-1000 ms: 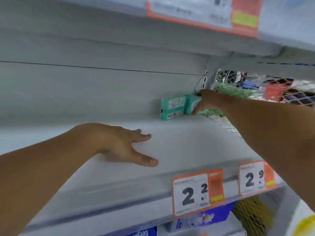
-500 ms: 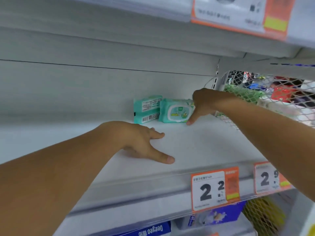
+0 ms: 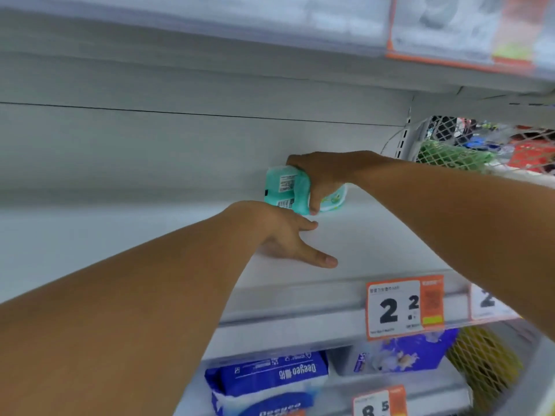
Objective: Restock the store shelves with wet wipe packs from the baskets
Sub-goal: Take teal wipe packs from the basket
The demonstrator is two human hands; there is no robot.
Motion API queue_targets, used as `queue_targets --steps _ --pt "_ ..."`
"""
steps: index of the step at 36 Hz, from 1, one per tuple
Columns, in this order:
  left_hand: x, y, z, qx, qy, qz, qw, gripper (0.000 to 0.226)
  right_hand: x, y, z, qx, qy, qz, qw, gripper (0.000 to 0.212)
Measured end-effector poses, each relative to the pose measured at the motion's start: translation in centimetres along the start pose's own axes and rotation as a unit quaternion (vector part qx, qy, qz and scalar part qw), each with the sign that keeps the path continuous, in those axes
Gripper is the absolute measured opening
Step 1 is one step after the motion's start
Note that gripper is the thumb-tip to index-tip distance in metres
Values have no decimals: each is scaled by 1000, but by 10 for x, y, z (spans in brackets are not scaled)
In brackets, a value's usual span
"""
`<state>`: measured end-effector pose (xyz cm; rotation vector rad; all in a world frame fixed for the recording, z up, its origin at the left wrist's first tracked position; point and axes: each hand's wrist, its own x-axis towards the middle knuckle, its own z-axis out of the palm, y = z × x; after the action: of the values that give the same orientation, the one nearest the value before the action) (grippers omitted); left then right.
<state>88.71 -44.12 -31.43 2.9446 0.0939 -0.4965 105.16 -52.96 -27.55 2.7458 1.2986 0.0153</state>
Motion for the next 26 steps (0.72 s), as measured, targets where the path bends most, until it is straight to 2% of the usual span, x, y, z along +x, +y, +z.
queue_targets --steps 3,5,7,10,11,13,14,15,17,20,23,24,26 --pt "-12 -3 2 -41 9 7 999 110 -37 -10 5 27 56 40 997 84" --pt "-30 -7 1 -189 -1 26 982 103 -66 -19 3 21 118 52 991 81" --pt "-53 -14 -3 -390 13 15 921 101 -96 -31 2 24 209 37 977 77" --pt "-91 -25 -5 -600 48 -2 799 103 -145 -60 -4 24 316 -14 948 78" --pt "-107 -25 -4 -658 51 11 751 98 -161 -74 -5 13 337 -36 941 78" --pt "-139 -22 3 -728 79 43 679 65 -191 -106 -4 -12 377 -98 921 74" --pt "-155 -20 9 -733 99 49 671 44 -205 -122 -2 -17 395 -129 909 70" --pt "-171 -19 17 -734 114 51 667 34 -217 -135 0 -15 411 -155 898 67" --pt "-202 -22 34 -741 113 68 658 40 -238 -151 6 14 420 -185 888 70" --pt "-243 -36 70 -735 111 80 664 39 -265 -167 20 122 379 -188 898 91" --pt "-270 -46 103 -733 144 76 661 39 -281 -183 42 310 354 -86 878 97" --pt "-276 -48 114 -736 150 73 656 39 -284 -187 51 389 324 -41 861 89" --pt "-284 -50 132 -742 152 57 651 38 -290 -194 71 559 237 36 794 62"
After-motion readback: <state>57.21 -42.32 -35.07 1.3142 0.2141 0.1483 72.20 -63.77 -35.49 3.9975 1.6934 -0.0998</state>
